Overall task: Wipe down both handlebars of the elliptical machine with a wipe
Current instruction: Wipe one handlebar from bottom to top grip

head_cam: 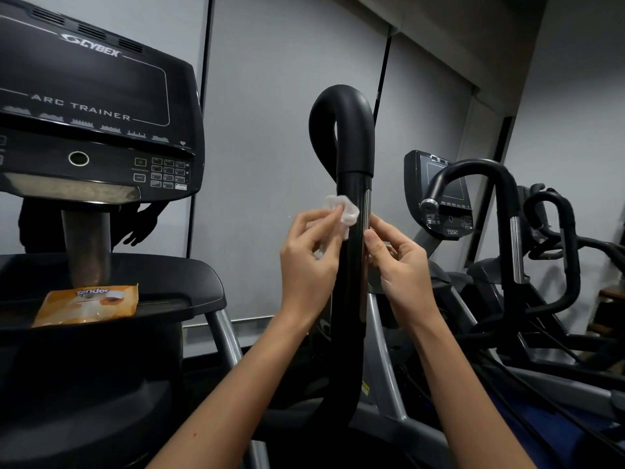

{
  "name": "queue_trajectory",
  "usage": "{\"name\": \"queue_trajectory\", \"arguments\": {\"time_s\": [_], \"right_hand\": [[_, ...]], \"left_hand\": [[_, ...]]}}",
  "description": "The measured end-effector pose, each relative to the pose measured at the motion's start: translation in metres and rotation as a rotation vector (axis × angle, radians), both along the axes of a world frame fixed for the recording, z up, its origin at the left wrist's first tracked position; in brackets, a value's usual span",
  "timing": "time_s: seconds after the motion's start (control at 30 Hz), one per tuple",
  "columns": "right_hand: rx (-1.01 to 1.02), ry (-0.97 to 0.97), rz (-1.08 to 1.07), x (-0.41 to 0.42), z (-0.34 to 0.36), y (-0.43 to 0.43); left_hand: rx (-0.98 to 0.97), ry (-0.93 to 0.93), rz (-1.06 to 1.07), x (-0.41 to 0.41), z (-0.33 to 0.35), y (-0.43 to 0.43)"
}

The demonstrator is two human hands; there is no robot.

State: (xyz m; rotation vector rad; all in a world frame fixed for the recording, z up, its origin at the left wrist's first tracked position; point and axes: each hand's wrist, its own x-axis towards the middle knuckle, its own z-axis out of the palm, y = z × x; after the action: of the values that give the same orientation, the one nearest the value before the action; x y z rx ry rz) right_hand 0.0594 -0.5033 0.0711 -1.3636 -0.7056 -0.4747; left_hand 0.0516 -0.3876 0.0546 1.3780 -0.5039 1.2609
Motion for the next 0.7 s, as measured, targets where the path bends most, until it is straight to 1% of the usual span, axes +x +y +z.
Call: {"name": "queue_trajectory", "arguments": {"time_s": [0.07,0.1,0.17,0.2,0.23,0.27,0.33,0.4,0.5,0.6,0.7], "right_hand": [[-0.007,0.003,0.003,-0.001,0.001,0.0],[-0.007,0.002,0.0,-0.001,0.001,0.001],[-0.013,-0.005,-0.014,0.0,0.001,0.001],[-0.017,-0.008,-0.017,0.0,0.0,0.001],[-0.017,-0.011,-0.016,0.0,0.0,0.001],[-0.012,-0.011,-0.013,0.0,0.0,0.0],[-0.004,-0.012,-0.007,0.0,0.0,0.0],[-0.009,-0.018,-0.007,0.0,0.0,0.001],[-0.033,-0.021,-0.014,0.0,0.0,0.0],[-0.036,-0.021,-0.011,0.001,0.0,0.0],[-0.005,0.001,0.007,0.002,0.0,0.0]], "left_hand": [[-0.098,0.064,-0.056,0.001,0.003,-0.007],[-0.172,0.136,-0.15,0.002,0.003,-0.01],[-0.298,0.292,-0.463,0.007,0.002,-0.009],[-0.331,0.369,-0.611,0.01,0.001,-0.006],[-0.331,0.43,-0.714,0.011,0.002,-0.002],[-0.31,0.46,-0.775,0.012,0.003,0.002],[-0.268,0.432,-0.826,0.015,0.01,0.007],[-0.265,0.358,-0.783,0.018,0.025,0.01],[-0.239,0.249,-0.574,0.019,0.044,0.009],[-0.189,0.155,-0.322,0.013,0.036,0.004],[-0.085,0.073,-0.164,0.006,0.015,0.001]]}}
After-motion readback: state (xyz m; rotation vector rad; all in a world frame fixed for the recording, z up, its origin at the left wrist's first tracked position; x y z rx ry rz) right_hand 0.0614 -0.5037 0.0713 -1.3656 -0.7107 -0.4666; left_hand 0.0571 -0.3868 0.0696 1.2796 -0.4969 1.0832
